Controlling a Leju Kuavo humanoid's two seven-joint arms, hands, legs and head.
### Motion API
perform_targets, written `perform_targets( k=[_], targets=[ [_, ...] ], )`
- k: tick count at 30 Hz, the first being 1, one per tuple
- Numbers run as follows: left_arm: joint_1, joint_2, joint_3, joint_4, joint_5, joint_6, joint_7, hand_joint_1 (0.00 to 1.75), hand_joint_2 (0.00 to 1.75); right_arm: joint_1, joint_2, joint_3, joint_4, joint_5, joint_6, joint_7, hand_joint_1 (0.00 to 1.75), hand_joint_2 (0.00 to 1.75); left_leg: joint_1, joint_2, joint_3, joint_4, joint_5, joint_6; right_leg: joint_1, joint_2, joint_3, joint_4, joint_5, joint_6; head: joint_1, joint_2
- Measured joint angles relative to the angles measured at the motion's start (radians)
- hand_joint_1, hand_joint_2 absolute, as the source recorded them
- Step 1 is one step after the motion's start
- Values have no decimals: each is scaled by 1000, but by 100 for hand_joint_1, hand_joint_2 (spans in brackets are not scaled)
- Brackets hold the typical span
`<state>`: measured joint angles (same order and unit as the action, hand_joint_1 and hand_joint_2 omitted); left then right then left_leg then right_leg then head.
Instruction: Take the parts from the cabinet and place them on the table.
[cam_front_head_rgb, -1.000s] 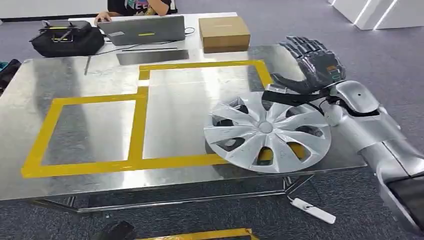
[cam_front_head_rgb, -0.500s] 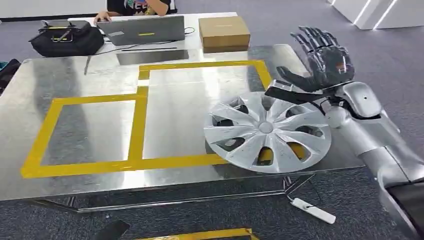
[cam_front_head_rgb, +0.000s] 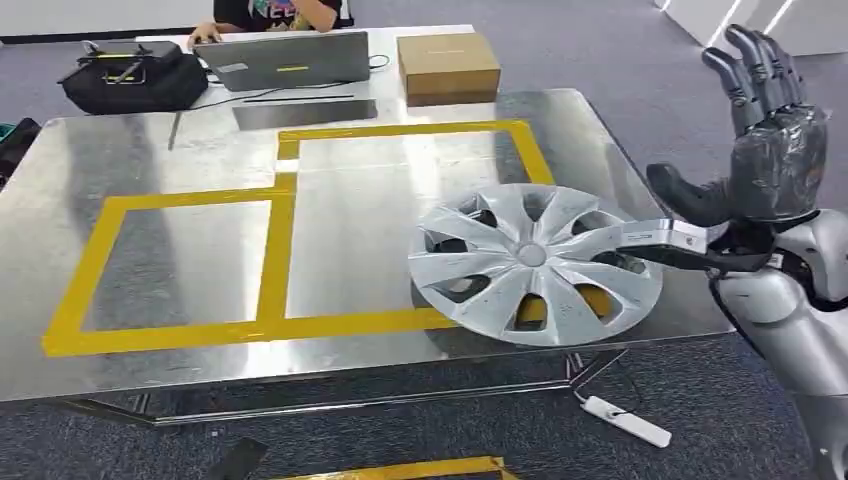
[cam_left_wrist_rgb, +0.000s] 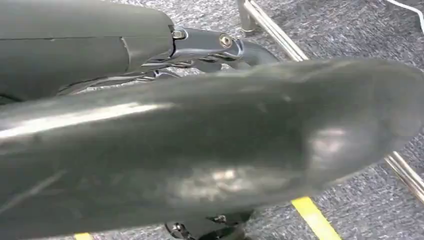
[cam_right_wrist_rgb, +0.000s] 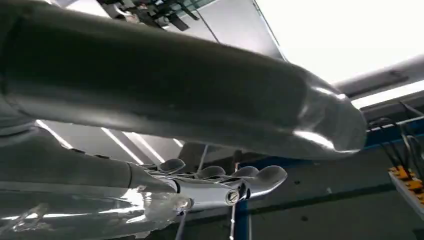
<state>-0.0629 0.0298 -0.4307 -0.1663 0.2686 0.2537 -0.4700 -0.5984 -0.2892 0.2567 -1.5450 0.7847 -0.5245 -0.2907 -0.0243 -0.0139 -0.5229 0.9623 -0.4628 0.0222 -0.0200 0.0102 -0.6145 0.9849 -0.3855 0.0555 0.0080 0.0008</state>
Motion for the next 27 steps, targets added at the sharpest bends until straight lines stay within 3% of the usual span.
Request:
perform_targets(
  k=[4, 8, 11, 15, 18, 20, 24, 25, 26, 27],
  targets=[
    [-1, -4, 5, 0, 1, -1, 0, 0, 0, 12, -8, -13, -36, -10, 3, -7, 0, 0, 0, 0, 1, 0, 0, 0, 0, 0, 0, 0, 0, 0, 0, 0],
    [0, -16, 21, 0, 18, 0, 0, 0, 0, 87, -47, -59, -132, -198, 39, -58, 0, 0, 0, -2, 1, 0, 0, 0, 1, -3, 1, 0, -1, 0, 0, 0],
    [5, -30, 33, 0, 40, 10, -5, 0, 0, 219, -81, -168, -256, -364, 74, -118, 0, 0, 0, -3, 1, 0, -1, 1, 1, -4, 3, -1, -3, 0, 1, 0],
    [8, -45, 58, 0, 58, 17, -26, 0, 0, 445, -85, -364, -396, -529, 135, -219, 0, 0, 1, -4, 1, 0, -5, 3, 1, -5, 5, -3, -6, 3, 1, 0],
    [9, -52, 74, 0, 73, 18, -30, 0, 0, 586, -59, -498, -464, -590, 157, -266, 0, 0, -2, -4, 1, 3, -11, 10, -2, -4, 7, -7, -7, 7, 0, 0],
    [10, -56, 82, 0, 78, 17, -30, 0, 0, 678, -14, -565, -503, -618, 159, -294, 0, 0, -3, -4, 2, 3, -13, 13, -4, -4, 9, -7, -8, 9, 1, 0],
    [12, -63, 92, 0, 72, 18, -18, 0, 0, 798, 66, -628, -566, -596, 156, -322, 0, 0, -7, -2, 5, -1, -1, 26, -8, -2, 12, -11, 2, 24, 0, 0],
    [12, -64, 92, 0, 67, 19, -14, 0, 0, 820, 79, -636, -578, -590, 156, -321, 0, 0, 1, 2, 8, -10, 8, 30, -10, -2, -2, -1, -13, 24, 1, 0],
    [13, -64, 92, 0, 65, 21, -13, 0, 0, 834, 92, -642, -586, -587, 156, -317, 0, 0, 1, 3, 8, -11, 9, 33, -7, -3, -13, 33, -45, 24, 2, 0],
    [13, -65, 92, 0, 65, 23, -12, 0, 0, 842, 103, -645, -591, -587, 159, -311, 0, 0, 1, 3, 7, -11, 9, 34, -7, -3, -40, 108, -94, 24, 5, 0]
  ],
)
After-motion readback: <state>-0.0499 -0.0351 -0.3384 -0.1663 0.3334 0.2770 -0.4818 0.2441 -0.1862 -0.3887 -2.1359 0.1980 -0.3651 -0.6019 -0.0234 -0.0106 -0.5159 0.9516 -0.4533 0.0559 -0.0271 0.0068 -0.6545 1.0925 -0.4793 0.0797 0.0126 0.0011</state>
